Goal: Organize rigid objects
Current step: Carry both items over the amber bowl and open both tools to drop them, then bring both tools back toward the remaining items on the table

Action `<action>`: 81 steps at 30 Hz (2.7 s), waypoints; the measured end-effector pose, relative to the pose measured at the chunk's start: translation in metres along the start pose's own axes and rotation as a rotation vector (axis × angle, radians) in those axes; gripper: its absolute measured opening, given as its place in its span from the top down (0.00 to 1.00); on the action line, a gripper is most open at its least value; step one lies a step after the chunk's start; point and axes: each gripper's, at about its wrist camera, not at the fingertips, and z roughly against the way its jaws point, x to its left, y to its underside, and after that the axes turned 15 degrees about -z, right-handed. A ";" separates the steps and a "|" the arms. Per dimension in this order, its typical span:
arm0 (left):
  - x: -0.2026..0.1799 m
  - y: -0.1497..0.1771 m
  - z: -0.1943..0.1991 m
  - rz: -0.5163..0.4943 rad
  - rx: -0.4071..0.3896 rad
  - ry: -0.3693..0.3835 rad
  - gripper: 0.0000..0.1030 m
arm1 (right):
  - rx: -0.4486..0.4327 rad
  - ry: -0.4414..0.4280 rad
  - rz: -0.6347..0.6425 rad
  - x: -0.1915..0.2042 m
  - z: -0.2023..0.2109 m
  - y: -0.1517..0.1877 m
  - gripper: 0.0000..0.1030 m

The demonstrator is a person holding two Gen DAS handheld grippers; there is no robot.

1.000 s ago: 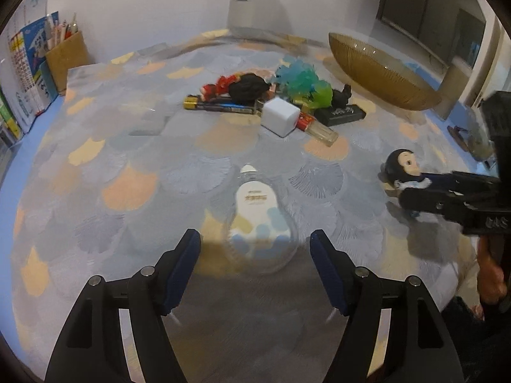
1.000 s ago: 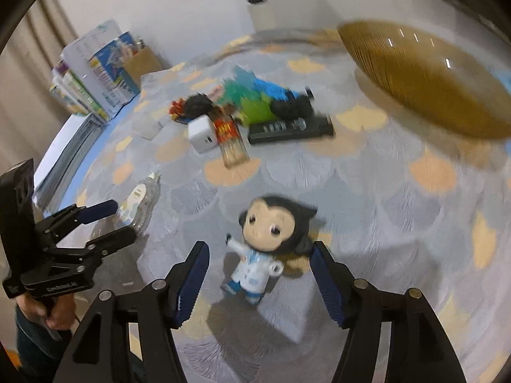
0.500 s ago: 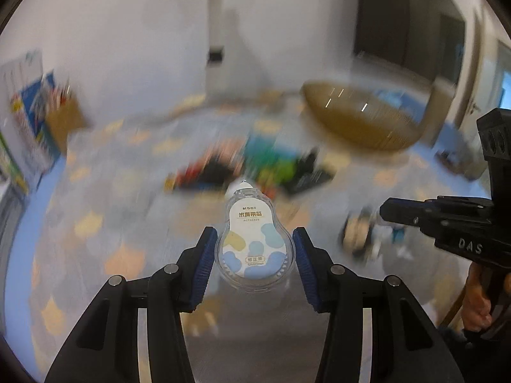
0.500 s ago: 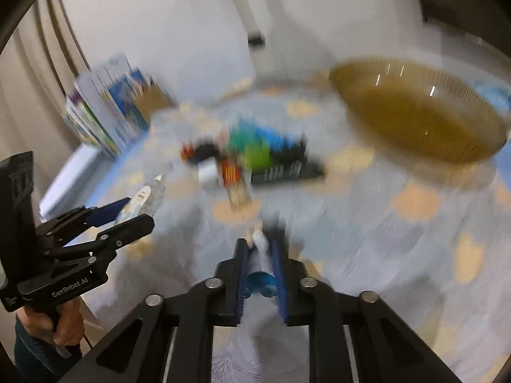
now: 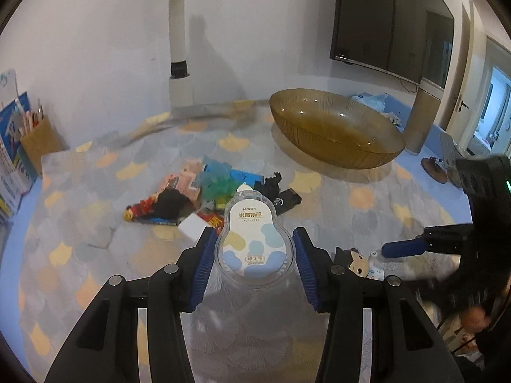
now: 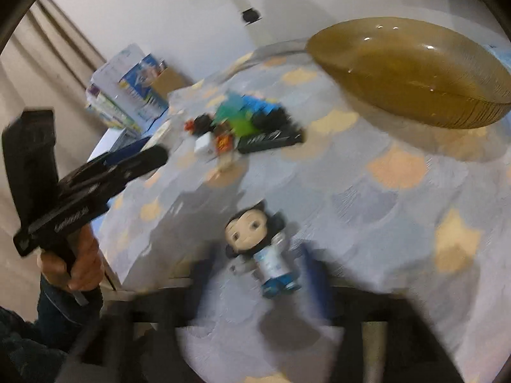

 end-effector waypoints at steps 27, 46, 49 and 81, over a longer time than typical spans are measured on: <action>-0.043 -0.150 -0.097 -0.097 -0.023 0.198 0.55 | -0.221 0.354 -0.121 -0.044 0.078 -0.151 0.62; 0.021 -0.130 -0.003 0.040 -0.172 0.096 0.26 | -0.372 0.417 -0.128 -0.016 0.133 -0.130 0.36; 0.042 -0.118 0.039 0.068 -0.216 0.026 0.19 | -0.415 0.388 -0.046 0.022 0.135 -0.113 0.36; 0.080 0.074 -0.025 0.270 0.111 -0.412 0.17 | -0.342 0.306 -0.027 0.050 -0.050 -0.017 0.22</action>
